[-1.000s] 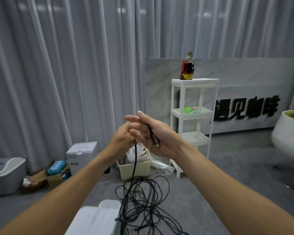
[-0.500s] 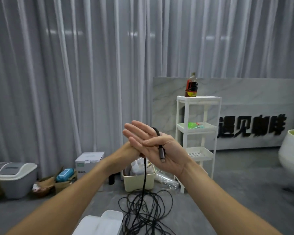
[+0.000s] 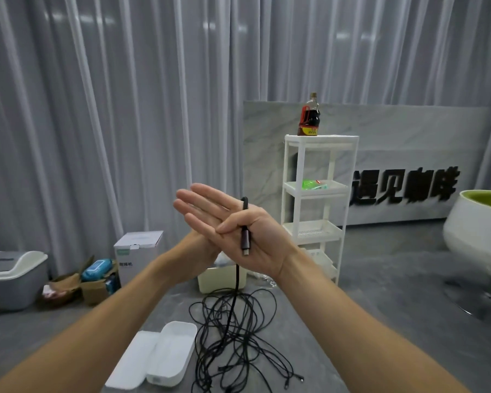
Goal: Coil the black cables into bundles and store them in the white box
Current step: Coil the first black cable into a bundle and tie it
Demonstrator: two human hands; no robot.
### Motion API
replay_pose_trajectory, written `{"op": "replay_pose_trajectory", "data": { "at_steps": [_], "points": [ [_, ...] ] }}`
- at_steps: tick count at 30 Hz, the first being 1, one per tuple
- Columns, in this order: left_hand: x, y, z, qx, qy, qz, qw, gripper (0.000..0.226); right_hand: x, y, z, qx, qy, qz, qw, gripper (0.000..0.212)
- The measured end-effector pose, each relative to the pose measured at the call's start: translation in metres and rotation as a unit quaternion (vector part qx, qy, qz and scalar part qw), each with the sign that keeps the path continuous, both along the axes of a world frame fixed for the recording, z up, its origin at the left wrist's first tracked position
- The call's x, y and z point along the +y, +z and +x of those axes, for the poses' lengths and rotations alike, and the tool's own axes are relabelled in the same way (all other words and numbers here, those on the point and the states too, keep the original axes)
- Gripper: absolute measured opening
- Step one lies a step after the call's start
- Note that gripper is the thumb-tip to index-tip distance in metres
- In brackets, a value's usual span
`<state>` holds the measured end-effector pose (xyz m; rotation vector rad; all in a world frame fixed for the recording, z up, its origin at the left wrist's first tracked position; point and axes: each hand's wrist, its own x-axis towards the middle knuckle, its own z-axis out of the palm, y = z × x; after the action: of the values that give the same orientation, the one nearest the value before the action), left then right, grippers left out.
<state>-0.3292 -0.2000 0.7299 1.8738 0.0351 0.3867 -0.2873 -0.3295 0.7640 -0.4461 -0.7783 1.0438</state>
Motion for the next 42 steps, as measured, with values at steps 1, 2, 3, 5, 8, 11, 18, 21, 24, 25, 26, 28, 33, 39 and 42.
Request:
{"op": "replay_pose_trajectory", "data": {
  "at_steps": [1,2,3,5,8,11,18,21,24,25,26,28,33,39,42],
  "points": [
    [0.0,-0.006,-0.002,-0.011,0.004,-0.029,1.0,0.045,0.002,-0.004,0.0,-0.001,-0.011,0.001,1.0,0.077],
    [-0.002,-0.015,-0.002,-0.02,-0.033,-0.042,0.998,0.045,0.004,-0.009,0.001,-0.001,-0.023,0.003,1.0,0.078],
    [-0.007,-0.023,0.001,-0.026,-0.069,-0.045,0.996,0.041,0.006,-0.015,0.002,0.002,-0.035,0.007,0.999,0.078],
    [-0.018,-0.036,0.002,-0.027,-0.085,-0.029,0.996,0.033,0.012,-0.028,0.006,0.011,-0.058,0.013,0.998,0.077],
    [-0.02,-0.061,0.008,-0.027,-0.094,-0.129,0.987,0.032,0.015,-0.053,0.014,0.022,-0.092,0.002,0.995,0.065],
    [-0.02,-0.091,0.013,-0.008,-0.077,-0.123,0.989,0.033,0.015,-0.085,0.021,0.037,-0.122,-0.018,0.992,0.059],
    [-0.021,-0.182,0.012,0.088,-0.08,-0.148,0.982,0.044,0.005,-0.176,0.044,0.146,-0.172,-0.028,0.974,0.068],
    [-0.022,-0.223,0.013,0.145,-0.074,-0.17,0.972,0.043,0.002,-0.217,0.053,0.191,-0.19,-0.031,0.962,0.066],
    [-0.022,-0.26,0.015,0.197,-0.046,-0.119,0.972,0.053,0.002,-0.258,0.063,0.226,-0.209,-0.049,0.95,0.066],
    [-0.023,-0.272,0.015,0.207,-0.043,-0.102,0.972,0.055,0.003,-0.272,0.066,0.235,-0.212,-0.056,0.947,0.067],
    [-0.023,-0.283,0.015,0.209,-0.043,-0.089,0.973,0.057,0.004,-0.285,0.069,0.243,-0.216,-0.062,0.944,0.068],
    [-0.021,-0.302,0.015,0.216,-0.04,-0.097,0.971,0.057,0.005,-0.311,0.074,0.255,-0.222,-0.072,0.938,0.07],
    [-0.008,-0.335,0.022,0.28,-0.027,-0.134,0.95,0.051,0.009,-0.362,0.087,0.256,-0.232,-0.121,0.931,0.075],
    [0.013,-0.343,0.032,0.305,0.014,0.02,0.952,0.064,0.019,-0.392,0.095,0.163,-0.244,-0.242,0.925,0.067],
    [0.021,-0.342,0.029,0.304,0.031,0.076,0.949,0.061,0.023,-0.399,0.098,0.095,-0.237,-0.311,0.916,0.064]
  ]
}}
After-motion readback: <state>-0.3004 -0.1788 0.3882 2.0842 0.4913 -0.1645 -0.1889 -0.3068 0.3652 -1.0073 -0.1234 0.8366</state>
